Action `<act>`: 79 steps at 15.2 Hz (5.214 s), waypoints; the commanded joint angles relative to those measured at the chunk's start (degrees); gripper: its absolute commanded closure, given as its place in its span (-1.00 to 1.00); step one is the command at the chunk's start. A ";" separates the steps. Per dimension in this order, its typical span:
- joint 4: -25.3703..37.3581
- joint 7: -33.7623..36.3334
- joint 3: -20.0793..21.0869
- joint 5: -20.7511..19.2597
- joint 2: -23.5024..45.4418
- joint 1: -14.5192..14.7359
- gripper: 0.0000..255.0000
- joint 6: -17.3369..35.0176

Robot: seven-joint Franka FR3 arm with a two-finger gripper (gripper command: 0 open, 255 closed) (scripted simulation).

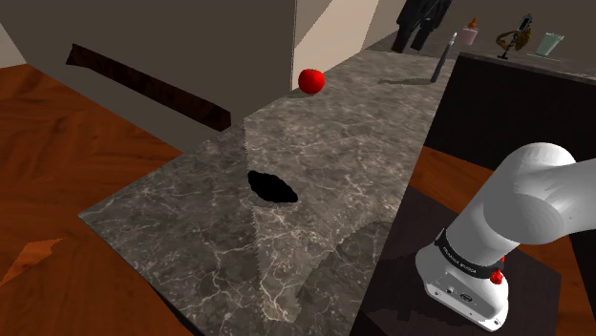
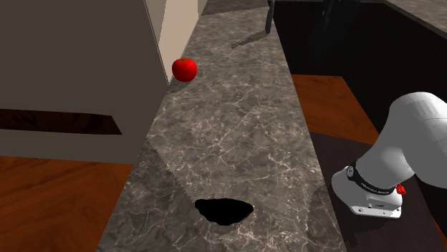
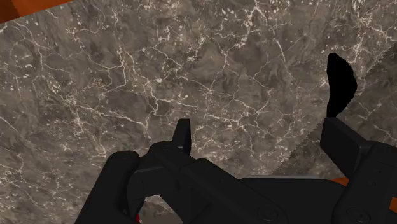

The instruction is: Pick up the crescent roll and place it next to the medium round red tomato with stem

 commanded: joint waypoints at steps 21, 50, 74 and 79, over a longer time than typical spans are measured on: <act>-18.54 13.20 16.34 12.34 14.56 7.09 -1.00 36.31; -15.40 23.55 26.92 10.23 42.66 8.43 1.00 63.55; -10.16 23.04 25.40 11.92 32.69 8.64 1.00 48.60; -7.94 23.21 24.89 11.88 30.63 8.60 1.00 44.37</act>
